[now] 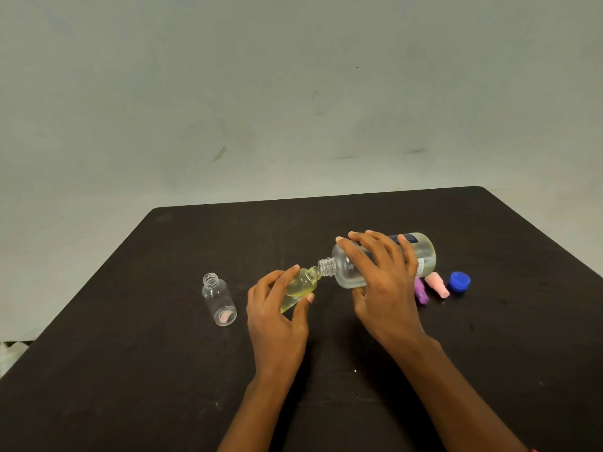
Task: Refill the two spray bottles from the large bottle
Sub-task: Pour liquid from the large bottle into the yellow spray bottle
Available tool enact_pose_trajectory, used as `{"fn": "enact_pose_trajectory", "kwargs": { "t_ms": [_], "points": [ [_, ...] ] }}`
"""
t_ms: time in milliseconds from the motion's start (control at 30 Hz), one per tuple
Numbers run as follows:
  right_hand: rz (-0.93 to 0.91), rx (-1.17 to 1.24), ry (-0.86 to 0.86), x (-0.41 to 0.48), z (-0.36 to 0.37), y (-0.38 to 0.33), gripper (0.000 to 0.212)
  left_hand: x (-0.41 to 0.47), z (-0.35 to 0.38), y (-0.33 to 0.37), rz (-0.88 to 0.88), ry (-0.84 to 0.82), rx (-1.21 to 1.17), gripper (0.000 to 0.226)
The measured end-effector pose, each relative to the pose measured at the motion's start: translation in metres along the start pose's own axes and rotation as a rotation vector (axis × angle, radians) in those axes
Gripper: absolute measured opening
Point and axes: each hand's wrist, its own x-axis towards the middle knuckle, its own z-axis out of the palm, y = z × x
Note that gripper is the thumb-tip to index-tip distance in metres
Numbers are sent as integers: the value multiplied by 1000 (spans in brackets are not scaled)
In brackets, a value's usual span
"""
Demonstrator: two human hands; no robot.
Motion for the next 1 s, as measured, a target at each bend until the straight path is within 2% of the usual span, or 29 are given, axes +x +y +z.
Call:
{"fn": "enact_pose_trajectory", "kwargs": {
  "t_ms": [1000],
  "points": [
    [-3, 3, 13, -1, 2, 1, 84, 0, 0, 0, -19, -8, -8, 50]
  ]
}}
